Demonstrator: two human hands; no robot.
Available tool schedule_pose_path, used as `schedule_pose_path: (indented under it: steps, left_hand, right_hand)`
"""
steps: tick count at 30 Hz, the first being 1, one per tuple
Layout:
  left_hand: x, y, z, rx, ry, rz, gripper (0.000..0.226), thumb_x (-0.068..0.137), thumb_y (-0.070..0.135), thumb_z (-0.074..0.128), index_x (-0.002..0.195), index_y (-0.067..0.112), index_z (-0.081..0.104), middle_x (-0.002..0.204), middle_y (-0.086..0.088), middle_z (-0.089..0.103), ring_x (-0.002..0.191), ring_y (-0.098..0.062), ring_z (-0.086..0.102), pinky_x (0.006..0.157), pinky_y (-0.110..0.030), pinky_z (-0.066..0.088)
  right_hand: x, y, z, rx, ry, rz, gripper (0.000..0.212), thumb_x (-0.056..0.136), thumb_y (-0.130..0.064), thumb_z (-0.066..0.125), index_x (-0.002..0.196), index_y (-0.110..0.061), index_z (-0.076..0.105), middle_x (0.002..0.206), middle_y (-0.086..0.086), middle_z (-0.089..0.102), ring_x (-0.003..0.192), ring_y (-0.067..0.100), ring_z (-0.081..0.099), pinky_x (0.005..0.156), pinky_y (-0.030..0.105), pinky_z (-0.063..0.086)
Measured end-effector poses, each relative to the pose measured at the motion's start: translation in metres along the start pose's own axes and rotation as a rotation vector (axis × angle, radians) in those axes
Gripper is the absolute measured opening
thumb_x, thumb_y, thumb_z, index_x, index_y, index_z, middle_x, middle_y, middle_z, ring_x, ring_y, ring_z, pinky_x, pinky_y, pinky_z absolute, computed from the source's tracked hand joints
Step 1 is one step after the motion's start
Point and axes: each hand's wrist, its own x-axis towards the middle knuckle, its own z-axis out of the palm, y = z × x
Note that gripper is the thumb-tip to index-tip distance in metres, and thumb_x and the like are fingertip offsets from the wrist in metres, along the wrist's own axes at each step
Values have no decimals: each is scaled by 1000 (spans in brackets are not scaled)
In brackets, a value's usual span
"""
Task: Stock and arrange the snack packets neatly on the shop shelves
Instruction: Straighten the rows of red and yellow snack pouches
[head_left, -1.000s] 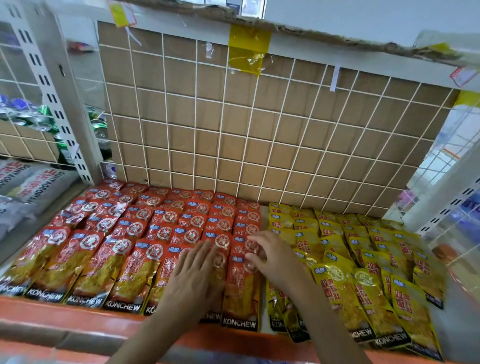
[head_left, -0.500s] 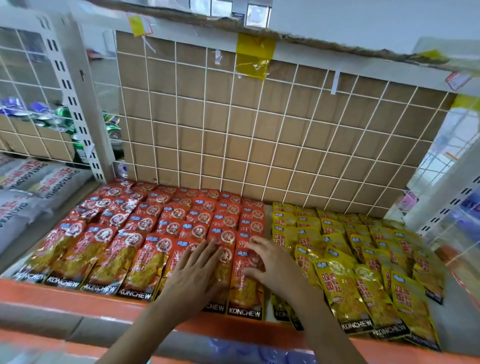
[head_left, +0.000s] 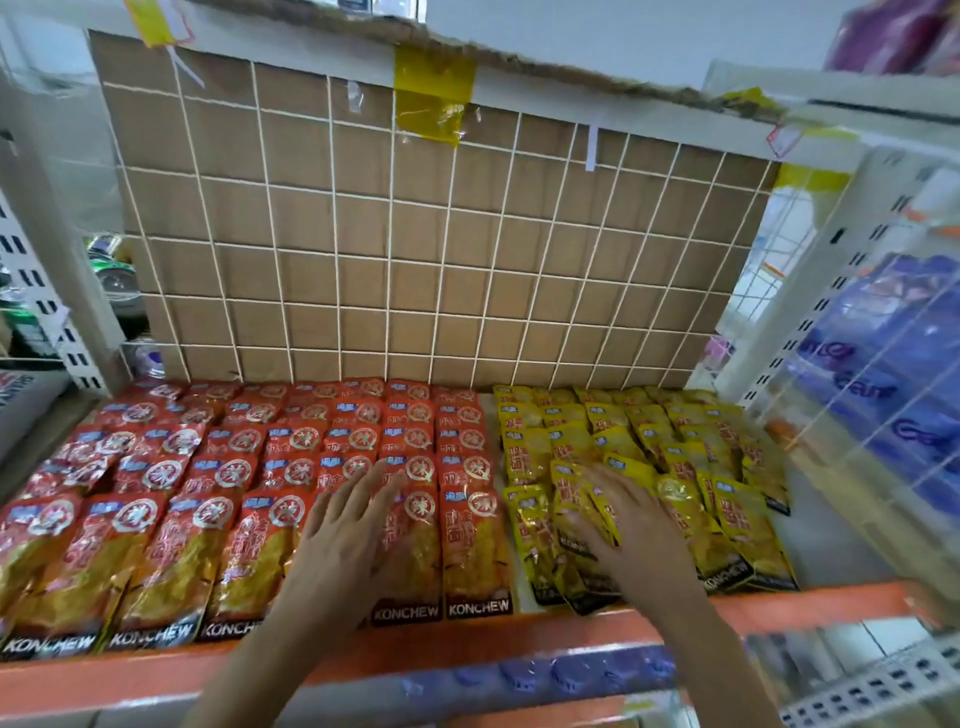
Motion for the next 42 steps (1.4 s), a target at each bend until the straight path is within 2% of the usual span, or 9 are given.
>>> schedule_pose_path:
  steps: [7,15,20,22,26,29,33,38,42]
  left_hand:
    - [18,12,2,-5,-46,39,91,81,75,-7,144,24,33,151,-1,31,140,-18,21,111,-38,9]
    - [44,42,15,22,-127,36,83,88,70,2,140,20,43,145,-5,42,132,-27,39,105,-42,24]
    - [57,76,29,-54,-85,27,90,74,75,2,147,28,25,153,9,18,140,-11,13,111,-32,6]
    - [62,94,33,-89,-110,27,85,73,67,6,146,27,28,152,11,21,139,-9,17,113,-32,16]
    - [58,123,47,-129,-88,65,56,85,52,34,125,20,58,124,7,57,109,-12,55,85,-36,54]
    - [51,143,51,-63,-13,-4,46,83,46,42,113,19,64,105,5,65,89,-13,63,68,-29,54]
    - [44,151,60,-23,33,-208,43,80,36,71,115,13,63,111,-6,62,95,-28,60,74,-41,53]
    - [44,174,53,-152,29,-411,60,87,39,62,138,18,41,134,-1,43,112,-23,54,88,-31,41]
    - [49,178,51,-423,116,-473,83,80,19,72,146,15,22,142,-3,38,120,-23,49,95,-30,39]
  right_hand:
    - [-31,39,-14,-7,93,150,69,77,-63,33,128,-22,54,130,0,55,119,25,52,95,47,43]
    - [-22,82,-22,-46,81,183,81,74,-75,23,129,-23,51,132,0,53,122,25,48,98,44,37]
    - [0,106,-22,-30,10,152,86,68,-75,17,132,-25,47,138,-3,46,128,22,41,105,42,29]
    - [7,113,-22,-26,-39,126,90,66,-75,12,136,-28,41,142,-6,40,131,19,37,107,39,26]
    - [19,123,-17,-12,-130,17,105,56,-90,-11,139,-40,30,145,-18,29,136,11,28,110,35,23]
    - [26,123,-8,34,-157,-64,105,59,-88,-13,140,-38,30,144,-18,29,135,6,26,111,29,20]
    - [31,117,-1,49,-217,-121,100,61,-86,-10,142,-38,24,145,-18,24,136,6,21,112,29,18]
    - [31,114,7,70,-204,-136,105,60,-89,-9,142,-35,30,147,-10,30,136,14,25,113,36,15]
    - [27,114,8,67,-207,-137,97,65,-85,-5,142,-36,28,149,-11,25,138,12,22,112,30,7]
